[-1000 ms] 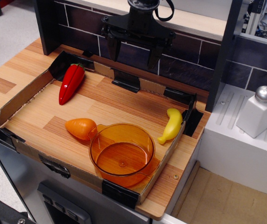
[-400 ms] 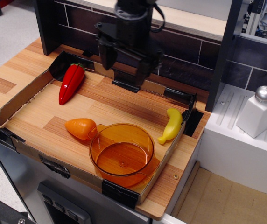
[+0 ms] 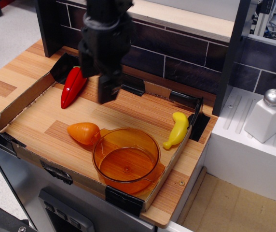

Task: Put carrot in pot

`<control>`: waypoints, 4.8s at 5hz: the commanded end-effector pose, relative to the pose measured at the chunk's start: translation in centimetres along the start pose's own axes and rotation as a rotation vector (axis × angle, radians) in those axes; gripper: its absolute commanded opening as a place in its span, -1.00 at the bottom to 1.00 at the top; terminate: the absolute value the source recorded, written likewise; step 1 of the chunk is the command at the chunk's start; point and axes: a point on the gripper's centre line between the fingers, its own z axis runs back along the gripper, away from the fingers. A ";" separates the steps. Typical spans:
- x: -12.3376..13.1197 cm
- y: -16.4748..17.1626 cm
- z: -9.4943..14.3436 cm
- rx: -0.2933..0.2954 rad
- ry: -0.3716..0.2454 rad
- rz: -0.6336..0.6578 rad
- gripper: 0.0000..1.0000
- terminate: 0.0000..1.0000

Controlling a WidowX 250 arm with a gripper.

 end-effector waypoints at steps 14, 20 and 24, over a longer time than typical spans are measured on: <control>-0.3 0.4 -1.7 0.046 -0.088 -0.967 -1.00 -1.00; 1.7 -7.7 1.4 -0.084 -0.111 -0.867 1.00 -1.00; 3.2 -1.4 11.3 0.042 -0.229 -0.573 1.00 -1.00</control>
